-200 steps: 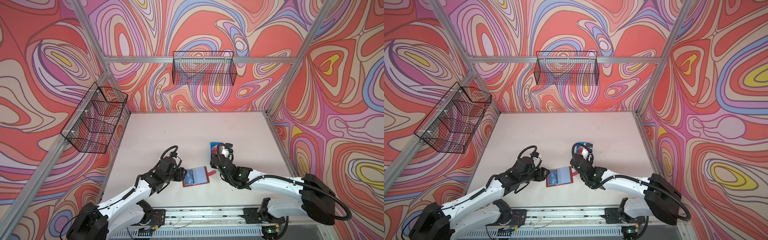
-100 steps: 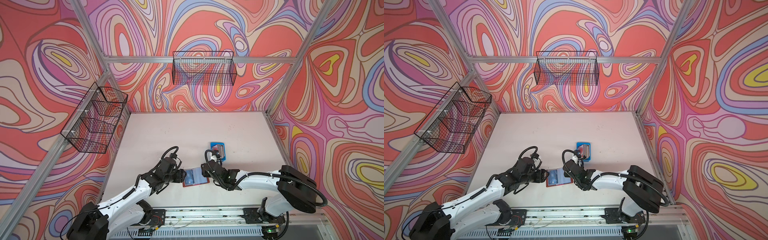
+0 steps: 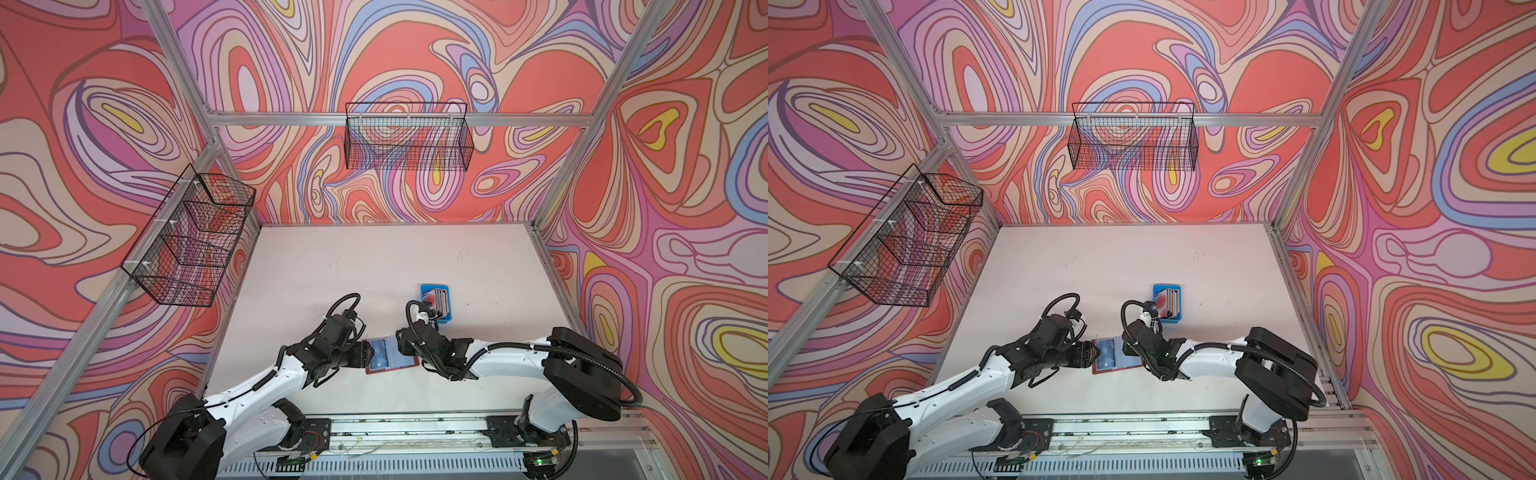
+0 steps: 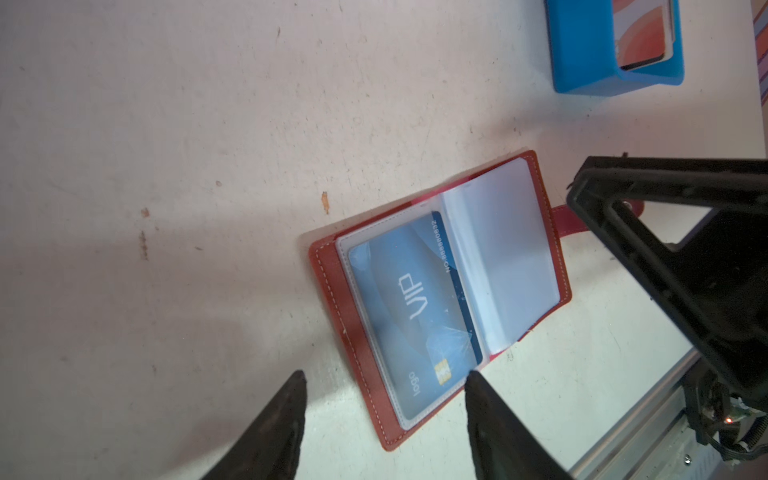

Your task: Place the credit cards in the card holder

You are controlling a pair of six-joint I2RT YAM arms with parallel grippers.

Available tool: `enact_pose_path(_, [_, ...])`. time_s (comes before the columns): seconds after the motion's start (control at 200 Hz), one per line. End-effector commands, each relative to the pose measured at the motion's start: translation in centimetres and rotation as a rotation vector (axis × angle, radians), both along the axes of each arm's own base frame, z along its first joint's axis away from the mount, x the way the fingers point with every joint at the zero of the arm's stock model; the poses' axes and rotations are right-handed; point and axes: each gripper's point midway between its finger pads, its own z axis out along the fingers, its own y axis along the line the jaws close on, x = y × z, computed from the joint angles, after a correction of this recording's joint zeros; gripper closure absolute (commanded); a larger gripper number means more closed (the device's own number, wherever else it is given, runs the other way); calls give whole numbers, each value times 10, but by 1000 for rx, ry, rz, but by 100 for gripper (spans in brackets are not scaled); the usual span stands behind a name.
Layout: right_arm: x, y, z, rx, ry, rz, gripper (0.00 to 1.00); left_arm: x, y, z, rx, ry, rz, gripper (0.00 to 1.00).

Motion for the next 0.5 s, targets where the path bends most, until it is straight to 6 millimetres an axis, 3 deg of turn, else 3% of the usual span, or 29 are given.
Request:
enact_pose_path(0.0, [-4,0,-13,-13,27,7,46,4,-9,11,-23,-12,-25,36])
enact_pose_path(0.496, [-7,4,-23,-39,67,20,46,4,-12,10,-22,7,-33,35])
